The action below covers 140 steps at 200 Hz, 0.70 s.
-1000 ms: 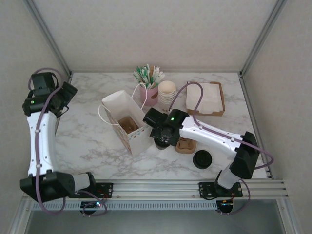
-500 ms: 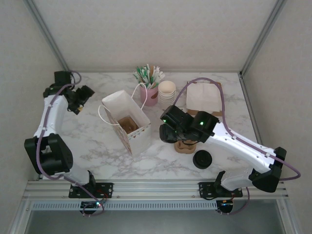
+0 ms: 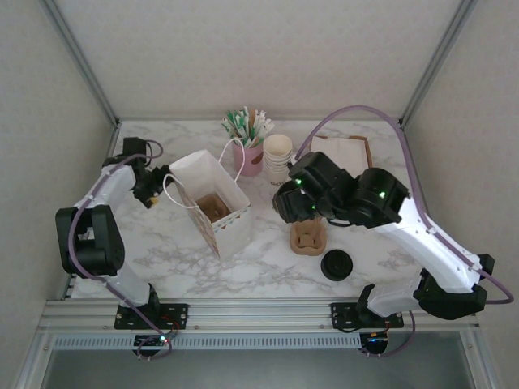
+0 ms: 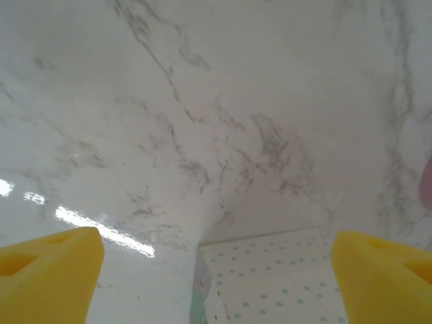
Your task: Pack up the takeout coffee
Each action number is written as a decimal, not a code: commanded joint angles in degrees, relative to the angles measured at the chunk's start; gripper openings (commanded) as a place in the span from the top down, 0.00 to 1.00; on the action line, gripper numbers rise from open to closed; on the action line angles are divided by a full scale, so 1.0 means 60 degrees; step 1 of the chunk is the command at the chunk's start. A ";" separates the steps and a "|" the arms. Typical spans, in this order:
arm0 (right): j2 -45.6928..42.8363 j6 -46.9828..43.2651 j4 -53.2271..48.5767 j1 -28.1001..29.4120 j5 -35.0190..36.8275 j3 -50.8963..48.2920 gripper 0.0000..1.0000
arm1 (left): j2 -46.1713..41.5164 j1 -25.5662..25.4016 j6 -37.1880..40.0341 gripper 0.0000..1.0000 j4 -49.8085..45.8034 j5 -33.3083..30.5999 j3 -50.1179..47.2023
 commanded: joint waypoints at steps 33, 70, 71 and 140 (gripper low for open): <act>0.0780 -0.1299 -0.0695 -0.0006 -0.0112 0.2099 0.32 | -0.0512 -0.0576 -0.0307 0.12 0.0417 -0.0426 -0.0911; 0.1134 -0.1722 -0.0027 -0.0010 -0.0940 0.2782 0.32 | -0.1012 -0.1288 -0.0852 0.12 0.0682 -0.0453 -0.1499; 0.1144 -0.1726 -0.0012 -0.0010 -0.0961 0.2794 0.32 | -0.1022 -0.1303 -0.0869 0.12 0.0687 -0.0446 -0.1526; 0.1485 -0.1900 0.0696 0.0101 -0.1741 0.3069 0.33 | -0.2166 -0.2315 -0.2122 0.12 0.1286 -0.0645 -0.2898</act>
